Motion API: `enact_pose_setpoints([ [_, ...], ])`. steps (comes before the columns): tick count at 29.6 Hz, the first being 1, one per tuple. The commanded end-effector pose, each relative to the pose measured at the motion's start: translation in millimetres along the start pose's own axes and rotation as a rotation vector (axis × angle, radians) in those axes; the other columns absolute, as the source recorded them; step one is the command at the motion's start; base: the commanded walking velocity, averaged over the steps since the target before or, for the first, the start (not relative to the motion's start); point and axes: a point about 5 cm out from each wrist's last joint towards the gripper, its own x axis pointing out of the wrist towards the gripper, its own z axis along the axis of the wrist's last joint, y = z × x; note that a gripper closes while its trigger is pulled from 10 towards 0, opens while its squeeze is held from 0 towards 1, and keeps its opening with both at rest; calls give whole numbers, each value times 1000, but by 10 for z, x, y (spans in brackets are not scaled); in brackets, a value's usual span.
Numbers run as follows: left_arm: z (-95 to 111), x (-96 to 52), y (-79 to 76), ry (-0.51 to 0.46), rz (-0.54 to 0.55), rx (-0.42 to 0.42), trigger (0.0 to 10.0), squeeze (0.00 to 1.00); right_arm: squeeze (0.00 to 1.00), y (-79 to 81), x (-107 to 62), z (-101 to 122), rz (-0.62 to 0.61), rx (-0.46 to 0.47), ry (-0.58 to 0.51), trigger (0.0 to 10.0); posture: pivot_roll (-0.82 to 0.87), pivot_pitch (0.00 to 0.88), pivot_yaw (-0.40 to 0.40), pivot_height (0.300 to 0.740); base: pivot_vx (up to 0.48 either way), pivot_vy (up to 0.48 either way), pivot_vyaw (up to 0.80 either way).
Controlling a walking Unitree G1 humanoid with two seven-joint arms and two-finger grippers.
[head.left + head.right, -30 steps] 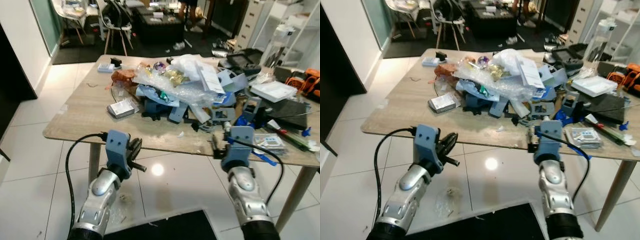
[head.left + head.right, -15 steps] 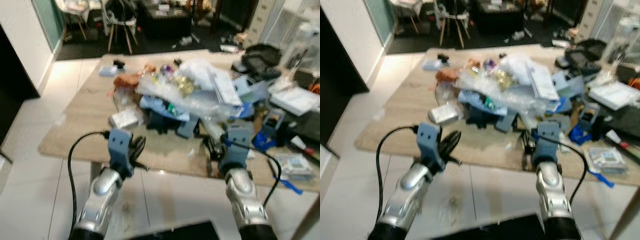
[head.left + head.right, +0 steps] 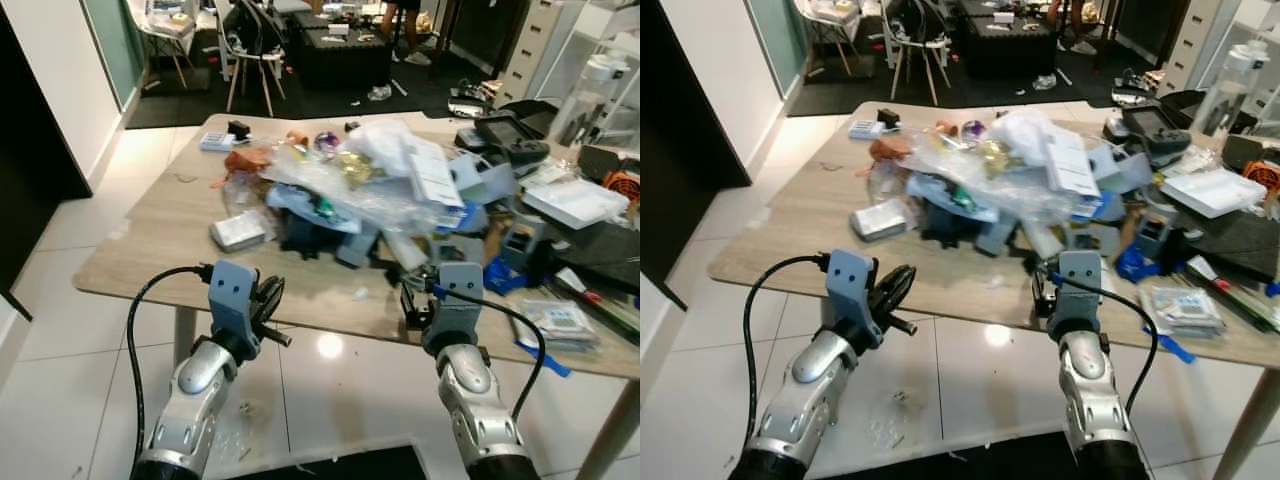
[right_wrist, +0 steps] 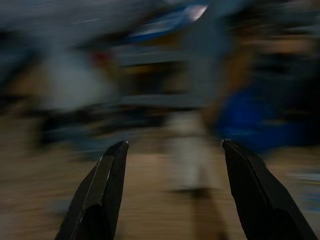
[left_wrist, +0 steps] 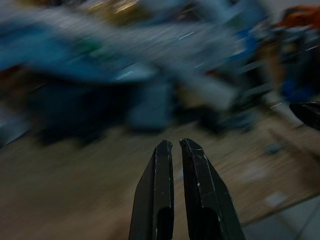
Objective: Picking trash to rubbish bin
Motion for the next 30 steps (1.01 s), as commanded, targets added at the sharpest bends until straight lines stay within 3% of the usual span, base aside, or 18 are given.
enact_pose_setpoints([
  [1, -5, -20, 25, 3, 6, 3, 10000, 0, 0, 48, -17, -30, 9, 7, 16, 10000, -50, 63, 30, 740, 0, -446, 0],
  [13, -36, -20, 43, 27, 13, 0, 10000, 0, 0, 31, -4, -12, 6, 5, 11, 10000, -51, 58, 31, 740, 0, -31, 0],
  [18, -52, -12, 48, 38, 16, 0, 10000, 0, 0, 29, -5, -10, 4, 3, 11, 10000, -50, 60, 33, 740, 0, 480, 0],
  [30, -32, -4, 66, 29, 27, 5, 10000, 0, 0, 24, -17, -28, 8, 1, 18, 10000, -50, 65, 34, 740, 0, 0, 0],
])
